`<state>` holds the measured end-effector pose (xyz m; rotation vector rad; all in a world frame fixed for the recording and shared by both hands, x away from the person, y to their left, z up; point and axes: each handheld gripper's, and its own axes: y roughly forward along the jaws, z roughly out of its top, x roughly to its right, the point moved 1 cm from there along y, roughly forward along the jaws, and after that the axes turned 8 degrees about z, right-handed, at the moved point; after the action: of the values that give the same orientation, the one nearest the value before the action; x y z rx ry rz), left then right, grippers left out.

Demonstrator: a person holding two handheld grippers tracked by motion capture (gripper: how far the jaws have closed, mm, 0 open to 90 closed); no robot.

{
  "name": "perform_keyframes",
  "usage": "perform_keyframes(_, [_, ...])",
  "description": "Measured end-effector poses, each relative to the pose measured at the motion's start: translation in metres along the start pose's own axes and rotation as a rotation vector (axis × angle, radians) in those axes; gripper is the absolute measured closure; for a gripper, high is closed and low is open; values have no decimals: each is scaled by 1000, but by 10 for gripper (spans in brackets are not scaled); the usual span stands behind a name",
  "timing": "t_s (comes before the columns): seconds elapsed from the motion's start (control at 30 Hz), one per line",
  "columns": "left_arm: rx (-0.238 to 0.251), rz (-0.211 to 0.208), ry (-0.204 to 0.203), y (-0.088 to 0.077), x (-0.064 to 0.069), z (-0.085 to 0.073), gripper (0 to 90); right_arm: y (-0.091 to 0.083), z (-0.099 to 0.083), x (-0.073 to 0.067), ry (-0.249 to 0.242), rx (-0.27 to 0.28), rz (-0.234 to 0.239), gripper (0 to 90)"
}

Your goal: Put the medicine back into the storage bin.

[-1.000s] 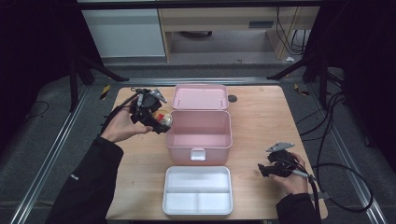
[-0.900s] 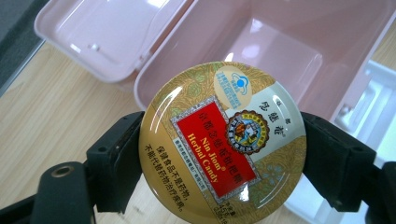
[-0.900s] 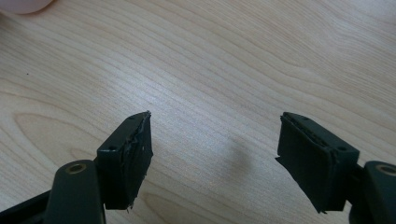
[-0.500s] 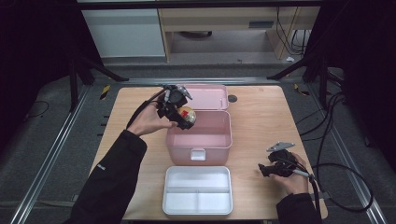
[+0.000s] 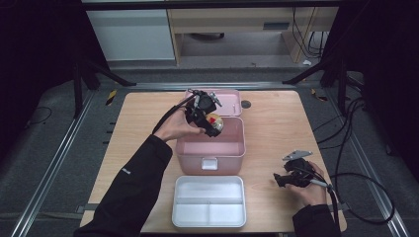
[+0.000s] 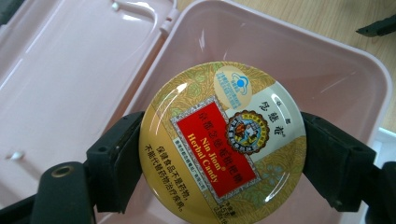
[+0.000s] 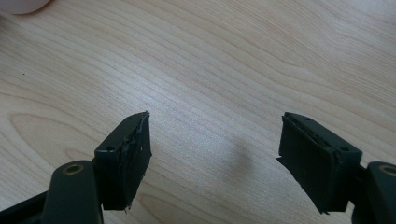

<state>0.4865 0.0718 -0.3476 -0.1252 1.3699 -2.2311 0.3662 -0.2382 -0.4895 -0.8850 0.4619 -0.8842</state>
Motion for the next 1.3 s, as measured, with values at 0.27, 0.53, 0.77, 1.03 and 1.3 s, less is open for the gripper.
perform_keyframes(0.27, [-24, -38, 15, 30, 8, 11, 201, 2, 0, -1, -3, -5, 7, 251])
perform_keyframes(0.53, [-45, -53, 22, 52, 13, 16, 200, 2, -1, 1, -5, -8, 8, 245])
perform_keyframes(0.77, [-79, -64, 9, 71, 15, 15, 200, 3, -1, 0, -4, -12, 12, 233])
perform_keyframes(1.03, [-111, -67, 20, 85, 18, 15, 198, 5, -1, 0, -6, -14, 16, 220])
perform_keyframes(1.3, [-119, -80, 26, 93, 21, 16, 181, 4, 0, 0, -1, -10, 14, 197])
